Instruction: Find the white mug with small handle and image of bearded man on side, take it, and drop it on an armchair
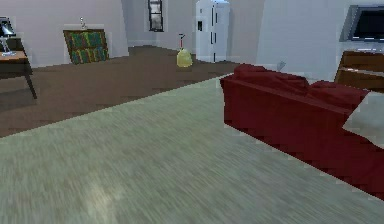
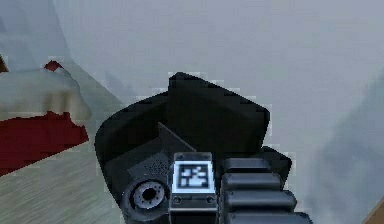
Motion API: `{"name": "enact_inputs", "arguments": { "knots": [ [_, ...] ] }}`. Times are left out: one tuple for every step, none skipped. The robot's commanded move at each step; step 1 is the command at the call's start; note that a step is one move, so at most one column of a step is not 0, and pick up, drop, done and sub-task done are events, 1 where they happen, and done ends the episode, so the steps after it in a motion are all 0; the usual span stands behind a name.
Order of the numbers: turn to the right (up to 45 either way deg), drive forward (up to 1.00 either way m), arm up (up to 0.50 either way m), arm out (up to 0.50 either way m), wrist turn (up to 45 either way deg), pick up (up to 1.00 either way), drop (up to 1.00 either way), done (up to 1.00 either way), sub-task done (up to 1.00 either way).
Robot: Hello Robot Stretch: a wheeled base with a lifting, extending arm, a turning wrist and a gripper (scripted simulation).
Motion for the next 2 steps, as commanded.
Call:
{"name": "enact_inputs", "arguments": {
  "knots": [
    [0.0,0.0,0.0,0.48,0.0,0.0,0.0,0.0,0.0],
    [0.0,0.0,0.0,0.0,45.0,0.0,0.0,0.0,0.0]
  ]
}}
